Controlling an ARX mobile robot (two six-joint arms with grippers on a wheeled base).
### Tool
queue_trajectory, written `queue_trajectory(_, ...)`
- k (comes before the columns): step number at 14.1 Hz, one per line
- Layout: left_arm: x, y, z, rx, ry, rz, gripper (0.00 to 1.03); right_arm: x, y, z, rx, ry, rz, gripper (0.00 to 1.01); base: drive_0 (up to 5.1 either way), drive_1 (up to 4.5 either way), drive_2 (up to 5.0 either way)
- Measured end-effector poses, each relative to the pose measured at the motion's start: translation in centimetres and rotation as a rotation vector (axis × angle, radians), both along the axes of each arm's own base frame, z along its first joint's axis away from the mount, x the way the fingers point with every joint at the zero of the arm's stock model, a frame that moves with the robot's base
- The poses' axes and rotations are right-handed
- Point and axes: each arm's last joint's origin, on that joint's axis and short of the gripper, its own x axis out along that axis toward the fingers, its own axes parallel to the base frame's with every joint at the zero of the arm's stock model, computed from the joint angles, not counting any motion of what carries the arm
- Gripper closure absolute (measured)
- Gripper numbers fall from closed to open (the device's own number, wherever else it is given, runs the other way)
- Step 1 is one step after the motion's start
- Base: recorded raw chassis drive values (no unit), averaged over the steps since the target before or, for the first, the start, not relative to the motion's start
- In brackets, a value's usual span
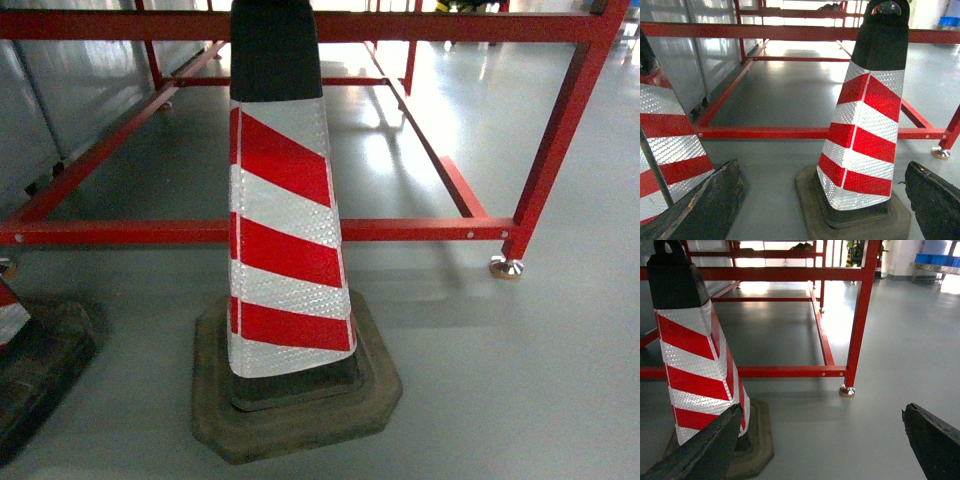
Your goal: Pick blue part to blue bin on bottom shelf
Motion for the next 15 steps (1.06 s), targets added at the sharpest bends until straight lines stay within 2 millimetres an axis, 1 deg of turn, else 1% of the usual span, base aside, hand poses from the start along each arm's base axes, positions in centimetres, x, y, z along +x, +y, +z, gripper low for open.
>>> queue_trajectory(15, 0.00, 0.00, -0.01, 0.000, 0.002, 0.000, 0.05, 0.00, 0.00, -0.02, 0.000, 0.002, 0.000, 0.03, 0.0, 0.00, 0.0)
